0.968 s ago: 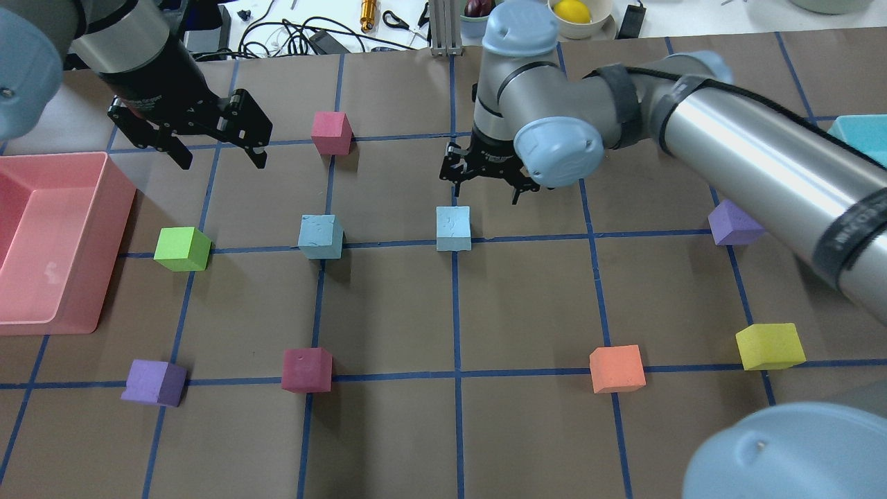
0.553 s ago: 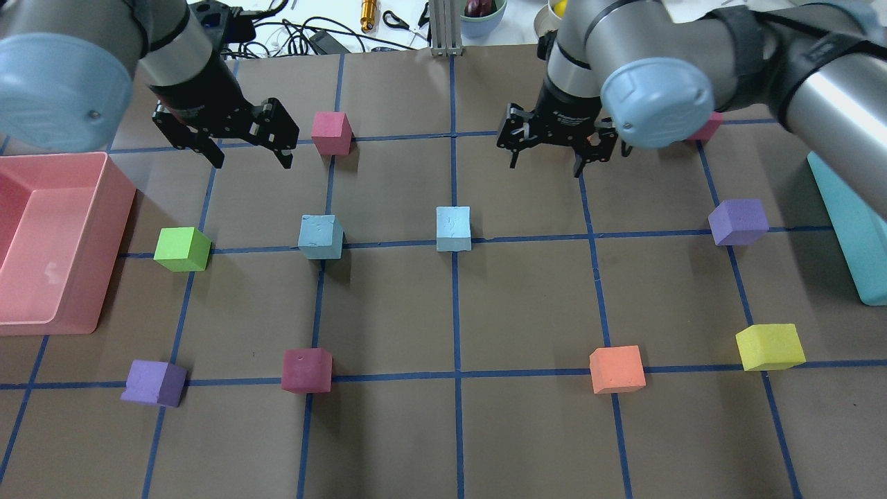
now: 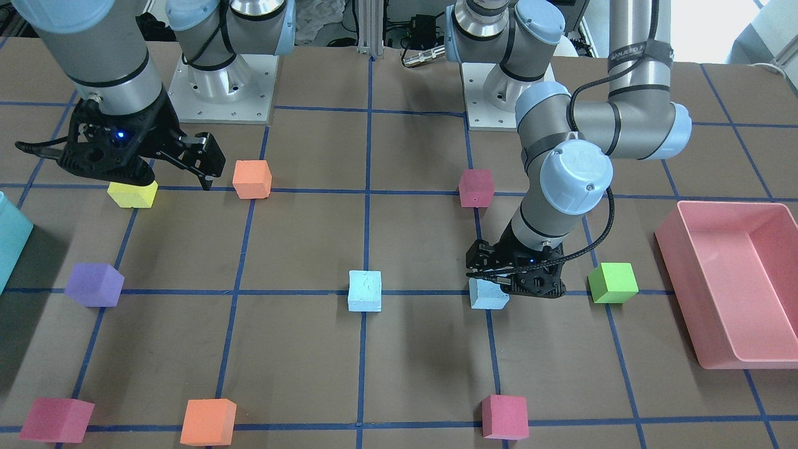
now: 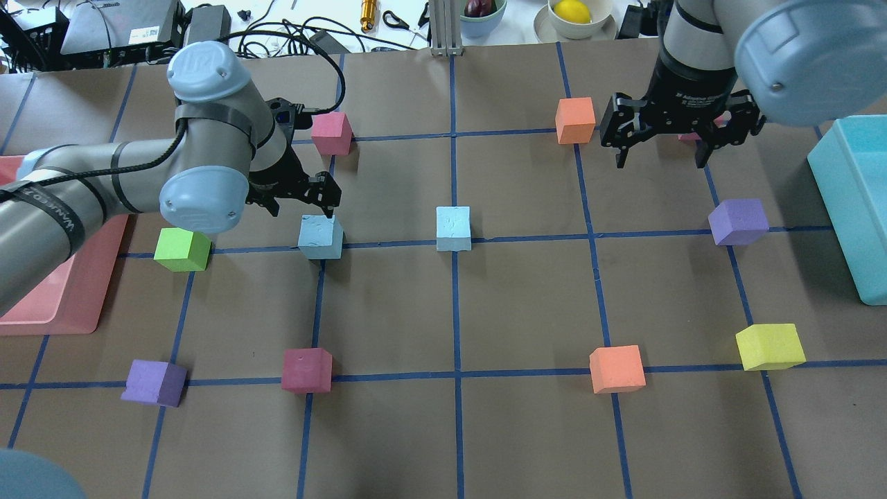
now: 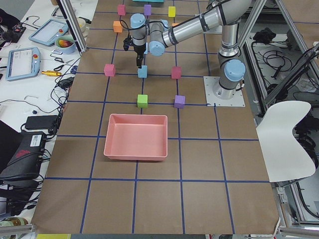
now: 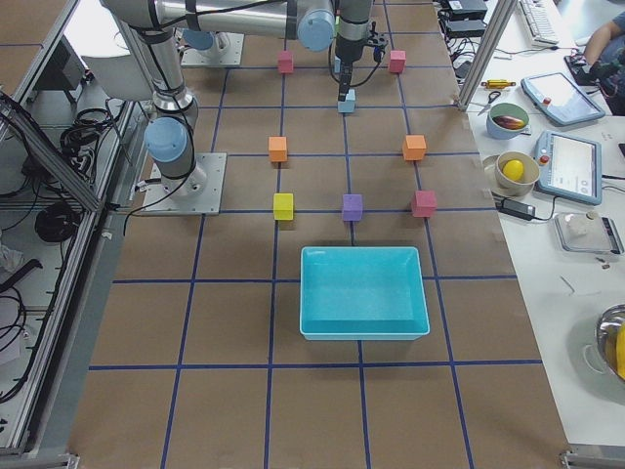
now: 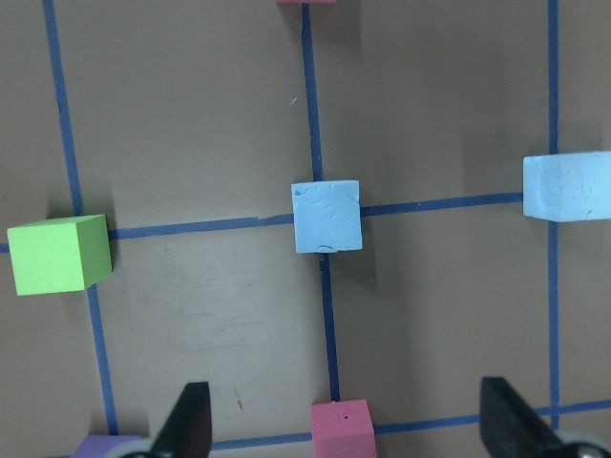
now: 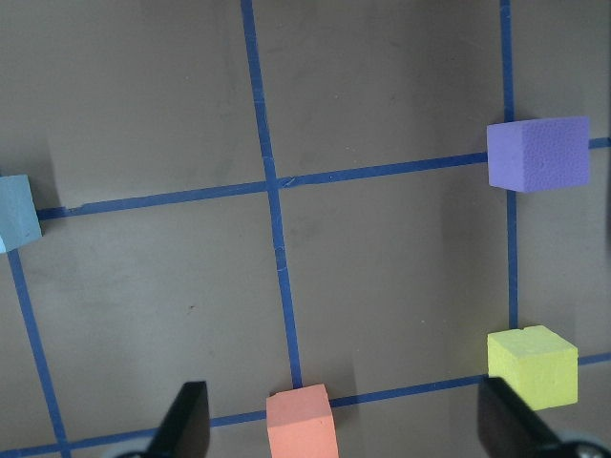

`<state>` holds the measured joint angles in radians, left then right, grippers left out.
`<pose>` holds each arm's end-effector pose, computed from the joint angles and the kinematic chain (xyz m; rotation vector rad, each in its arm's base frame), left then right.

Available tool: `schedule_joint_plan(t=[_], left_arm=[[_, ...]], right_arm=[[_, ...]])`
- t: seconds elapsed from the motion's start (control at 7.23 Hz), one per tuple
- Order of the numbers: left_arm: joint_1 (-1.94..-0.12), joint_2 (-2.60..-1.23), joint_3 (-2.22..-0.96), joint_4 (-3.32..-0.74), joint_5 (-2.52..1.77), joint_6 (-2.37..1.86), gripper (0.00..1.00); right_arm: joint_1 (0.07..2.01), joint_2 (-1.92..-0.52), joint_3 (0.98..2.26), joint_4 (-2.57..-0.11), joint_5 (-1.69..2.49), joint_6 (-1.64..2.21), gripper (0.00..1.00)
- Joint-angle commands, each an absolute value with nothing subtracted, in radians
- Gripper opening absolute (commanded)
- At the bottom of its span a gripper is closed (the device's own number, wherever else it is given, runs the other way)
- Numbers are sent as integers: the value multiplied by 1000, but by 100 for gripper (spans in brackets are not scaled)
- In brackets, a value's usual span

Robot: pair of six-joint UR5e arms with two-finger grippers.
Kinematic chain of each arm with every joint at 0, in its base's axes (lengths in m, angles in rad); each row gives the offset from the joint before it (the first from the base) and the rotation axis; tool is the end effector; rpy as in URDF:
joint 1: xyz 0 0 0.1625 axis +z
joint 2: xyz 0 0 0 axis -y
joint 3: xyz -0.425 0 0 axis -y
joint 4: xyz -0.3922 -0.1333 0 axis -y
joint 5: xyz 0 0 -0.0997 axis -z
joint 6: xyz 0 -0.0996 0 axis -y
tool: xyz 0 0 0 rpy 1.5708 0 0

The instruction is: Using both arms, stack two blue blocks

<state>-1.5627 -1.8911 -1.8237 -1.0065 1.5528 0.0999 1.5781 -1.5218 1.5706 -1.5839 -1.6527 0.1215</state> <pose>-0.1305 -0.5632 0.2527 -0.1432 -3.1198 -0.0124 0.1289 -0.5077 0.4651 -0.1722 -3.0524 -0.0464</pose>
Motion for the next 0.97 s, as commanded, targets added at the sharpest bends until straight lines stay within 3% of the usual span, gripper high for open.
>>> schedule_joint_plan(t=[0.0,0.14,0.28,0.55,0.83], left_arm=[[-1566,-1956,-1839,-991,1554,92,100],[-1568,-1959,-1857,-991,1552,69,100],[-1568,-1962,-1864,-956,1548,72,84],[-1569,-1974,-1861,-924,1552,78,0],[-1591,-1956,-1823,-919,1545,49,0]], right_arm=[[1577,-1549,1554,-1557,-1489,121,100],[1575,-1575,1569,-1555,-1491,95,100],[1574,-1581,1571,-1557,-1497,53,100],[1566,-1583,1571,-1571,-1557,49,100],[1566,-1585,1571,-1571,-1557,51,100]])
